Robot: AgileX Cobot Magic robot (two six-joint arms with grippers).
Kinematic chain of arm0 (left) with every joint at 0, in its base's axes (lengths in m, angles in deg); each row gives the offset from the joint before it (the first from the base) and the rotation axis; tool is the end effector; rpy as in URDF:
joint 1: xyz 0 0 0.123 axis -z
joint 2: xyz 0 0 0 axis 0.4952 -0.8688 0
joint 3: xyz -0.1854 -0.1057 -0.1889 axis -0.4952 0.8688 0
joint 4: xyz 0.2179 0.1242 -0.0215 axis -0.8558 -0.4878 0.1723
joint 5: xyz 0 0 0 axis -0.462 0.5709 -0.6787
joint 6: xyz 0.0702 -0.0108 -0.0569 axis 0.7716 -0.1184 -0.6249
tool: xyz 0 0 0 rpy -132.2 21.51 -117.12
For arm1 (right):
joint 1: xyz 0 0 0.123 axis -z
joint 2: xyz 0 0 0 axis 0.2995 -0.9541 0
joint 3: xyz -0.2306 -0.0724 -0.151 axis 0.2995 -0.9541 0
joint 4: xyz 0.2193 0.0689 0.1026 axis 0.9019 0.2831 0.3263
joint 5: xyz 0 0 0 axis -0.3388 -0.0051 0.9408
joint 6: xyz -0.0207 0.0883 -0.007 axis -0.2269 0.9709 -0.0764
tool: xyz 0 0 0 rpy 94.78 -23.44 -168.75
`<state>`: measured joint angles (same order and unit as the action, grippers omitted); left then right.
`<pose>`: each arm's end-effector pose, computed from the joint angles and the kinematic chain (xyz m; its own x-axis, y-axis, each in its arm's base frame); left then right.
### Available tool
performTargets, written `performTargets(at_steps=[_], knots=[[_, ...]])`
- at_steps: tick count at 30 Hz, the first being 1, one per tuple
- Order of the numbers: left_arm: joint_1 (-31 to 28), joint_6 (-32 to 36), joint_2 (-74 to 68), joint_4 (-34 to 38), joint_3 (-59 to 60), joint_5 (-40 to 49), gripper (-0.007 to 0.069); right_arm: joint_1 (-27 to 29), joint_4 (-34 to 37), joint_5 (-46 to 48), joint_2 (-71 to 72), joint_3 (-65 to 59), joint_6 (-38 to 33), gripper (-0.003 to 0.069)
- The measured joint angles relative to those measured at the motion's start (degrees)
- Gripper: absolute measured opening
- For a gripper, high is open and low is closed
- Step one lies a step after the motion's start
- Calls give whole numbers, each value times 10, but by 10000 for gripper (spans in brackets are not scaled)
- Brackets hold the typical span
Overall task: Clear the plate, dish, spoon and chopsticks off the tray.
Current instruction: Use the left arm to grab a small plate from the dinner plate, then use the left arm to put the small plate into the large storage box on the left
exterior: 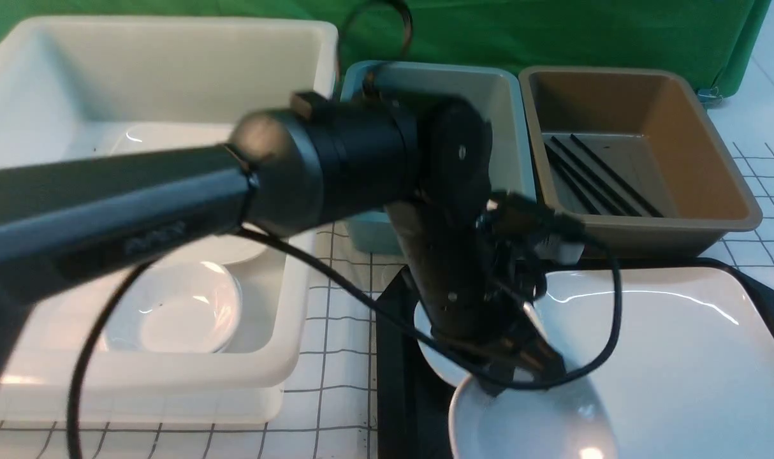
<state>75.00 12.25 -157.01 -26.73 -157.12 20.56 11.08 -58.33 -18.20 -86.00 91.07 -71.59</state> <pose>0.2625 -0.2994 0.2747 -0.6309 0.7205 -0.2878 0.7759 0.5851 -0.2360 0.1082 0.0497 0.4195 -0.5115 -0.3534 -0.7833 -0.5977 0.8012 0.0288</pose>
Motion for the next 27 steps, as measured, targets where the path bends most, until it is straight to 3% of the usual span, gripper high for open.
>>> performTargets(at_steps=[7,9,13,15,16,19,21,27], knots=[[-15,-9,85,-8,-82,39,8,0,77,-1,-38,83,-49,6],[-62,-20,122,-8,-86,44,8,-1,142,6,-80,131,-70,6],[-184,-23,167,13,-65,44,8,-39,165,5,-137,191,-78,5],[-261,-20,186,39,-35,43,8,-78,159,5,-168,219,-78,5],[-269,-20,188,42,-32,43,8,-83,157,5,-174,221,-77,5],[-403,-17,205,87,46,24,8,-168,105,5,-228,260,-47,5],[-457,-13,206,107,91,5,8,-215,59,5,-263,280,-24,5],[-550,-6,206,130,216,-76,8,-316,-41,5,-349,325,13,5]])
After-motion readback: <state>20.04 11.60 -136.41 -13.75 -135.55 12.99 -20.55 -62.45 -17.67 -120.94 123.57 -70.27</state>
